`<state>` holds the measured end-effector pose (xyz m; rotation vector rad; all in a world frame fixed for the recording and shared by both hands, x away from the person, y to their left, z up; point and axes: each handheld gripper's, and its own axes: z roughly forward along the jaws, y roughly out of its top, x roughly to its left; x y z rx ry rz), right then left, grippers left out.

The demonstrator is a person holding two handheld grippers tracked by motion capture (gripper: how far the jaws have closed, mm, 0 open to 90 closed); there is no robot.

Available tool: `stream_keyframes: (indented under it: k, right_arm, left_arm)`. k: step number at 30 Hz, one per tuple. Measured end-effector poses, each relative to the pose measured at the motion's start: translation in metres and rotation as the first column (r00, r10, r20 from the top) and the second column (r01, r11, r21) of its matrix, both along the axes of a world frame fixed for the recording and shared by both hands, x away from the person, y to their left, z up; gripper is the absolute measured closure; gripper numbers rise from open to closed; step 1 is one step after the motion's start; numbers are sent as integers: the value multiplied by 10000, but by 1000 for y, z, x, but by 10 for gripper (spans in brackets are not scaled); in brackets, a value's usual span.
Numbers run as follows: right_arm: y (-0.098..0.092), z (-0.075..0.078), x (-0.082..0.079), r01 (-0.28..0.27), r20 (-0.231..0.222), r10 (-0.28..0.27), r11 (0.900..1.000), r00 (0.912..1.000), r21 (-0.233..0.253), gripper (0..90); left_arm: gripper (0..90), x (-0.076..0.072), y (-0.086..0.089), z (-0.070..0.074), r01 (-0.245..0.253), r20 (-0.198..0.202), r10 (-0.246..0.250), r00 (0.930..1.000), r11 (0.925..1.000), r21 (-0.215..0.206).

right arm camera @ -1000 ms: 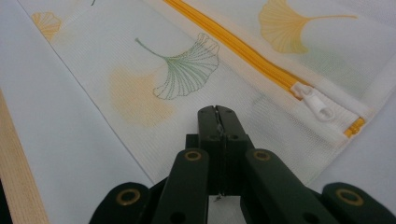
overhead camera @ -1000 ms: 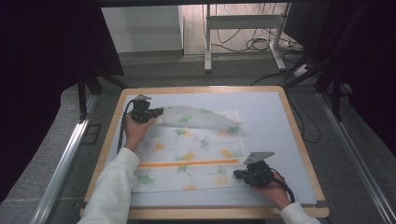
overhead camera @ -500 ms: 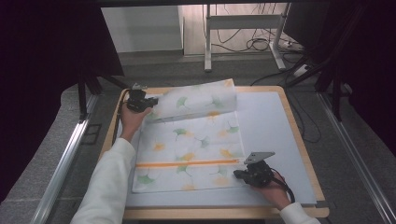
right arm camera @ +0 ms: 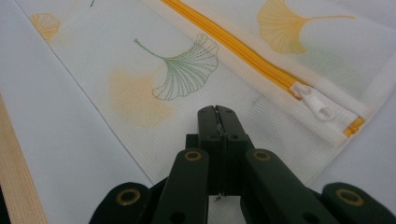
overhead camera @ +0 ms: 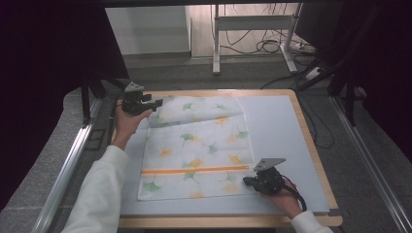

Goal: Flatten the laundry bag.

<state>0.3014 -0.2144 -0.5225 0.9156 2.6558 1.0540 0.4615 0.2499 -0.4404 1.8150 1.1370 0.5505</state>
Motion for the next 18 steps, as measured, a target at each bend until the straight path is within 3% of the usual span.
stream_keyframes:
  k: [5,14,18]
  right_arm:
    - [0,0,0,-5,17,5,10000,10000,-18,893]
    - [0,0,0,-39,-14,39,10000,10000,-35,893]
    - [0,0,0,9,-33,-9,10000,10000,-13,893]
  left_arm:
    - [385,-21,-10,4,403,99,-401,9991,9990,-213]
    - [385,-62,-31,-3,1221,-51,-1225,9925,9916,-422]
    - [385,-80,-46,-8,1626,-135,-1629,9866,9866,-149]
